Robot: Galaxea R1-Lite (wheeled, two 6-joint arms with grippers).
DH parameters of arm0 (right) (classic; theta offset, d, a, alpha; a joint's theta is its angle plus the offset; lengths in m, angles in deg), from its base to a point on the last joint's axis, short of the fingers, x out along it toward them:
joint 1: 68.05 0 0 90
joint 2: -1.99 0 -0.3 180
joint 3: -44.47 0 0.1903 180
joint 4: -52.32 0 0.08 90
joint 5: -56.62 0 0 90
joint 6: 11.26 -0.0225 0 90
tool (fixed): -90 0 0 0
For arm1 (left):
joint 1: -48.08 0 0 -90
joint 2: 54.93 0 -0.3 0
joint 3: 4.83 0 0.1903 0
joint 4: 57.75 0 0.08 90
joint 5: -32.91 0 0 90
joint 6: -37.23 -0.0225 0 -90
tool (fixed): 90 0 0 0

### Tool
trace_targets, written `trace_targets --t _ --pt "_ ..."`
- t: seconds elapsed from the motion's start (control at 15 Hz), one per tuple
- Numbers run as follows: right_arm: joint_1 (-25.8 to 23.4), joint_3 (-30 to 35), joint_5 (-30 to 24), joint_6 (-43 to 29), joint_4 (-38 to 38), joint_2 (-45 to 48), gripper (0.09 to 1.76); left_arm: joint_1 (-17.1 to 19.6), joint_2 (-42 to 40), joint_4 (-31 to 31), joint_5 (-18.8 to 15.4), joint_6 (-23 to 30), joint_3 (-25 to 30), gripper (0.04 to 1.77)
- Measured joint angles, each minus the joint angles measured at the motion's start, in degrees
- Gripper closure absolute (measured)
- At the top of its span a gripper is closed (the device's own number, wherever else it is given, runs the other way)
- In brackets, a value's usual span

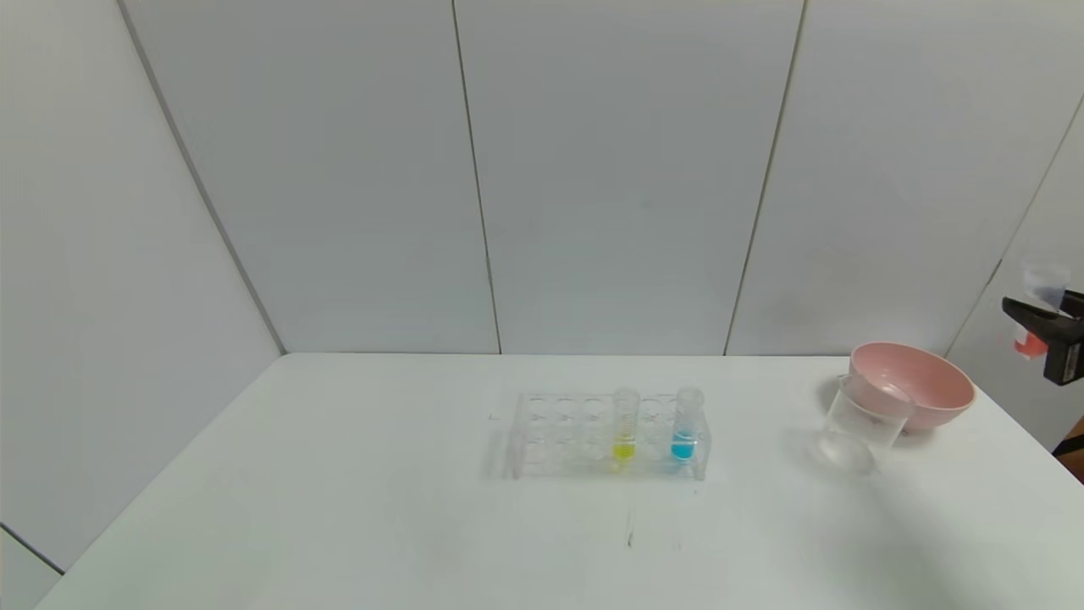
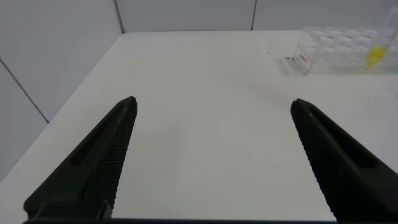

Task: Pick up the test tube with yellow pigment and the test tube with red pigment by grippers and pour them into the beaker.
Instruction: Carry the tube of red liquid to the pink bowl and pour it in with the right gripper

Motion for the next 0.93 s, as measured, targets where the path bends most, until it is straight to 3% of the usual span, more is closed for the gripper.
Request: trace_targets --t 0.2,0.4,0.67,0.93 --pt "-2.6 0.5 -1.3 13.3 0.2 -3.5 1.32 0.0 0.0 0.0 0.0 0.0 0.0 0.05" --pt "-1.4 0.9 -1.3 23.8 0.1 -5.7 1.32 0.0 0.0 0.0 0.0 0.0 0.0 0.05" --pt "4.1 0.1 -0.3 27.1 -0.1 -7.4 1.32 0.0 0.0 0.0 0.0 0.0 0.0 0.05" --pt "6.7 -0.3 5.1 36.4 -0.1 -8.7 1.32 0.0 0.0 0.0 0.0 0.0 0.0 0.05"
